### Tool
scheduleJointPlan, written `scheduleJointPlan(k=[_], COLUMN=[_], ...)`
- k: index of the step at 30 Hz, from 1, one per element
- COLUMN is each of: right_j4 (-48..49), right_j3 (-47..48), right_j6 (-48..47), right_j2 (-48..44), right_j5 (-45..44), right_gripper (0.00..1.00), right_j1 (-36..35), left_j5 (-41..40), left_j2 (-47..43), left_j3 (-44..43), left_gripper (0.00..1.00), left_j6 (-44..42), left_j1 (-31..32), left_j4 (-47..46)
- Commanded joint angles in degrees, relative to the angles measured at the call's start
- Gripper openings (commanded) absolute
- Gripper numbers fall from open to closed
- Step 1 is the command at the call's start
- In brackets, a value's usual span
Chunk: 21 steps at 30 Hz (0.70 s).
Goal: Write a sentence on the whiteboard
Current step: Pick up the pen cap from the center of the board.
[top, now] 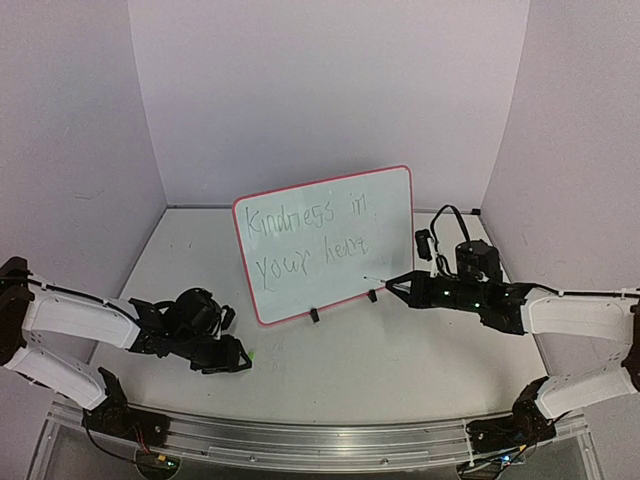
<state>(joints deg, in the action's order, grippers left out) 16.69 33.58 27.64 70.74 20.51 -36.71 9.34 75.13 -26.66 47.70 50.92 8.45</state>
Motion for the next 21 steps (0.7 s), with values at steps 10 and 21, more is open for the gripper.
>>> scheduleJointPlan(k=[10,21], right_j4=[3.1,3.1], right_j3=[0.9,0.8], right_j6=[0.5,0.3], right_j2=[2.4,2.8], right_j5=[-1.8,-1.8], right_gripper=[0.00,0.00], right_j1=[-1.0,-1.0], left_j5=[-0.1,-3.3], left_j2=[6.0,8.6], left_j3=[-5.0,-8.3], left_gripper=[0.38,0.25], left_j6=[-2.4,-3.4], left_j1=[0.2,0.2], left_j4=[-1.8,5.8])
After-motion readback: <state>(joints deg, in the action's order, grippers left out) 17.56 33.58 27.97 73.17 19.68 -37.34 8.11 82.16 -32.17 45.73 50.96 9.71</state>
